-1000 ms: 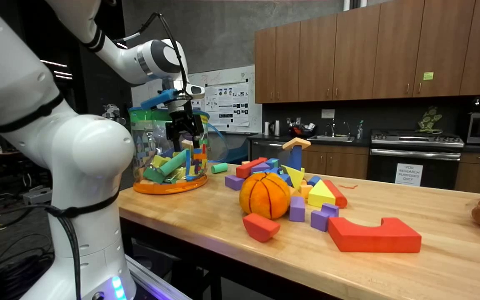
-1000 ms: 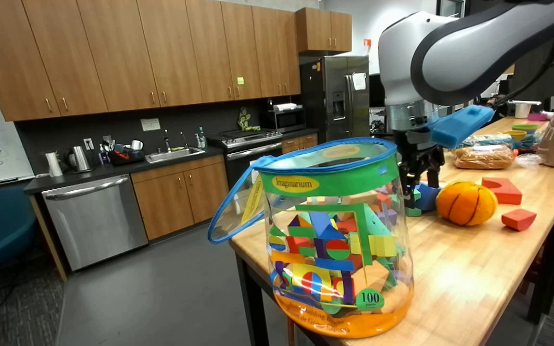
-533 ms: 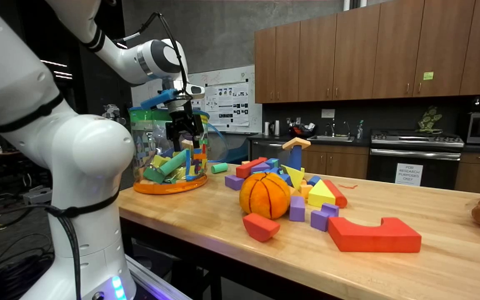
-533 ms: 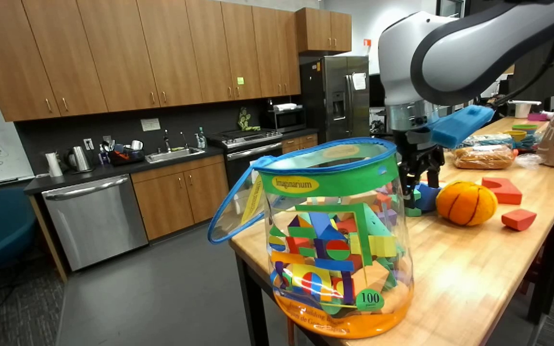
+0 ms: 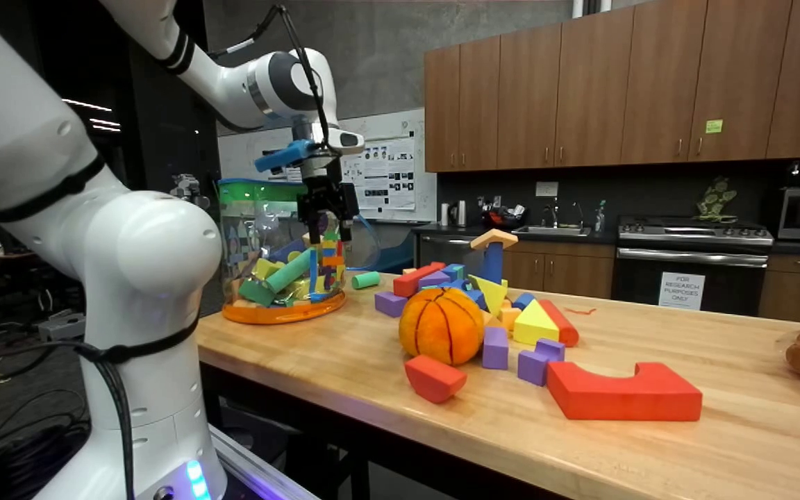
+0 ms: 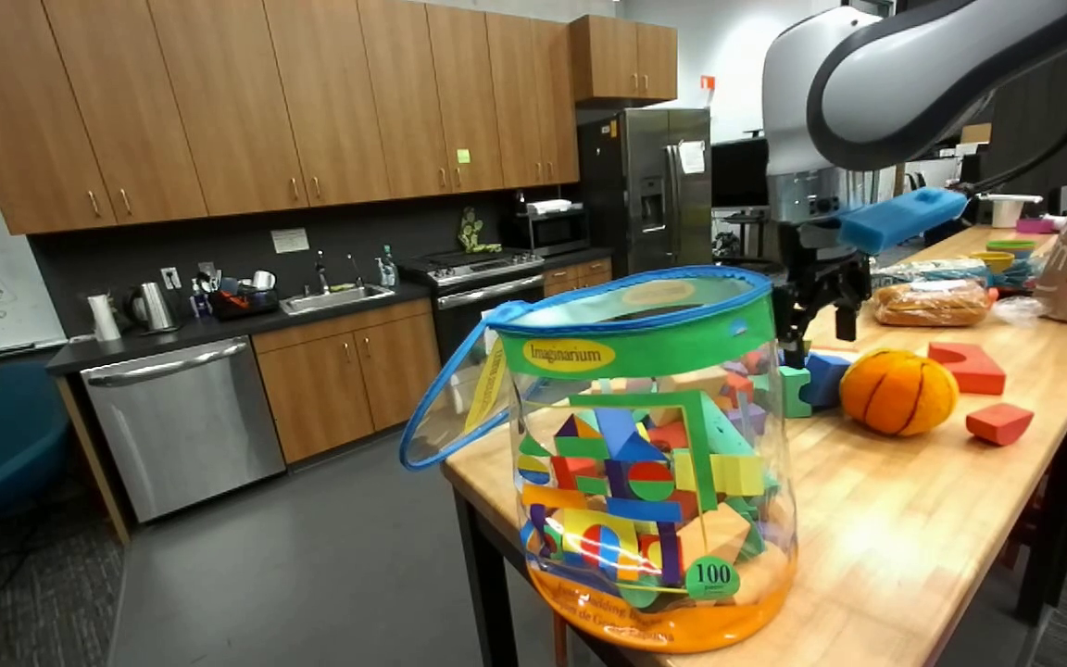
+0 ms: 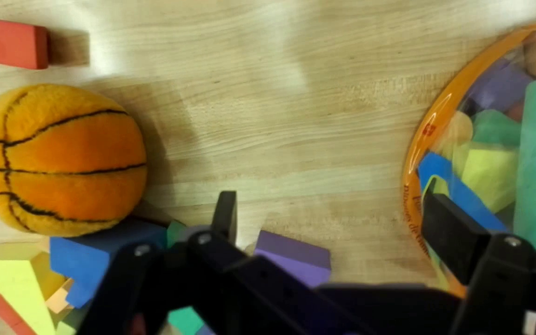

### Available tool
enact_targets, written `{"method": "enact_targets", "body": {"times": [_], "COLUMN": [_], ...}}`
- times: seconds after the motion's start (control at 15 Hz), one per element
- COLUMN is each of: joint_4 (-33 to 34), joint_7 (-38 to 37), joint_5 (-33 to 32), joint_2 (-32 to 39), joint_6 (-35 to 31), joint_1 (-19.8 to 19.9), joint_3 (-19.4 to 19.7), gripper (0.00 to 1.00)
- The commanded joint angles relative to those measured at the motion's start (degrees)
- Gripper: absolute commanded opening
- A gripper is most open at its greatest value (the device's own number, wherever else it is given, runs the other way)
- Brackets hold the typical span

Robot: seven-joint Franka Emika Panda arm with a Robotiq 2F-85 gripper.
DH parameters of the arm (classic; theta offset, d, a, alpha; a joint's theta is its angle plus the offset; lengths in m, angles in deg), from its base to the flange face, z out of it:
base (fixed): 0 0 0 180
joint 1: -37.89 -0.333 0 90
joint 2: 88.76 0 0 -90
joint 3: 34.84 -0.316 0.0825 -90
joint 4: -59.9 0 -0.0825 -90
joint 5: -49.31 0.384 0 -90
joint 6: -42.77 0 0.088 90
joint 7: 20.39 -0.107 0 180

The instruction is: Put one purple block in the bag on the left.

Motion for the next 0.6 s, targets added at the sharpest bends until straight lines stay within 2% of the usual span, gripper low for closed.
{"method": "enact_targets", "body": {"times": [0.0, 0.53], "joint_4": [1.48, 4.35], "joint_7": [3.5, 13.45], "joint_5": [-1.33, -3.45], "joint_2": [-2.15, -0.36], "joint_6": [-0.41, -4.38], "joint_1": [3.25, 10.06], "joint_3": [5.29, 16.25], "gripper": [1.0, 1.0]}}
